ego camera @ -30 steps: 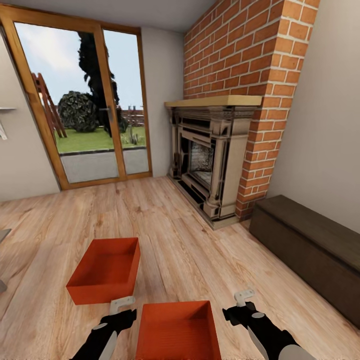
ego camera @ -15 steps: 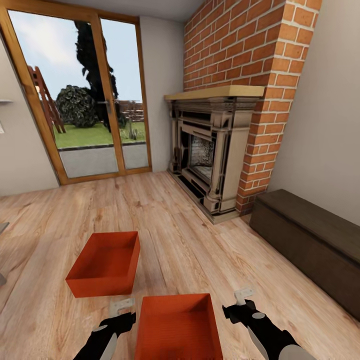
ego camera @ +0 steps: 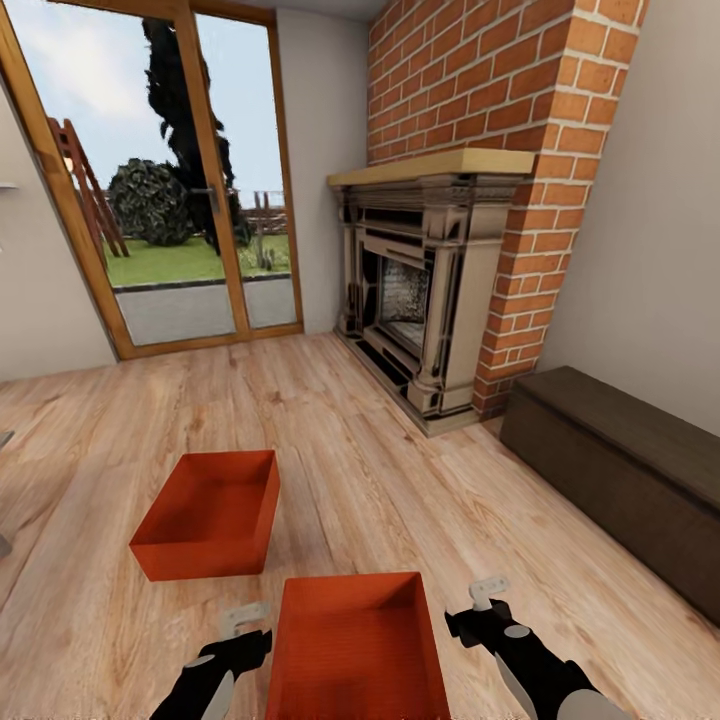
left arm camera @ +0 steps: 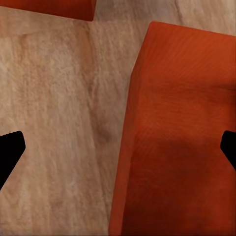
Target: Move the two storage containers from the living room to the garage. In the garage, place one container on the floor and stack the other container on top of it (either order is fine).
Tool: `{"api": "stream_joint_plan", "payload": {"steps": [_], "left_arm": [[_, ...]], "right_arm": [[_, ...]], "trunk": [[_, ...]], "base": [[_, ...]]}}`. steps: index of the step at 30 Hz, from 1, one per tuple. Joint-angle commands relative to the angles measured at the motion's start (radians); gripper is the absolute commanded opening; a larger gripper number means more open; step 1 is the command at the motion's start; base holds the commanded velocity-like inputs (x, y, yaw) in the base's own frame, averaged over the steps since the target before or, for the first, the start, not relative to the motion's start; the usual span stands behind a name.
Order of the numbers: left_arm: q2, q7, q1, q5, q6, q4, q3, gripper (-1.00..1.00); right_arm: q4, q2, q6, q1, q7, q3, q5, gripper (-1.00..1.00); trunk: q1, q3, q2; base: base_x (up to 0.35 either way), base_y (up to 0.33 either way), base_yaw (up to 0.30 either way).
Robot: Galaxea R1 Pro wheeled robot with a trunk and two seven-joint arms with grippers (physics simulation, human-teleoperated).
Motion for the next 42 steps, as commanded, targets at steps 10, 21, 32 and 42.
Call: {"api": "stream_joint_plan", "payload": {"steps": [10, 21, 32, 42], "left_arm": [[0.002, 0.003, 0.000, 0.011, 0.004, -0.002, 0.003, 1.00], [0.001, 0.002, 0.000, 0.012, 0.004, -0.002, 0.003, 1.00], [0.000, 0.002, 0.000, 0.012, 0.004, -0.002, 0.003, 1.00], [0.000, 0.002, 0.000, 0.010, 0.004, -0.002, 0.003, 1.00]], "right_arm": [[-0.001, 0.001, 0.003, 0.000, 0.001, 0.005, 0.007, 1.00], [-0.001, 0.000, 0.003, 0.000, 0.007, 0.005, 0.006, 1.00], [0.000, 0.001, 0.003, 0.000, 0.007, 0.005, 0.005, 1.00], [0.000, 0.001, 0.003, 0.000, 0.011, 0.005, 0.007, 1.00]], "trunk": [[0.038, -0.049, -0.071], [0.080, -0.101, -0.148], [0.123, -0.153, -0.225], [0.161, -0.200, -0.295]], "base": [[0.000, 0.000, 0.000], [0.000, 0.000, 0.000], [0.000, 0.000, 0.000], [0.000, 0.000, 0.015]]}}
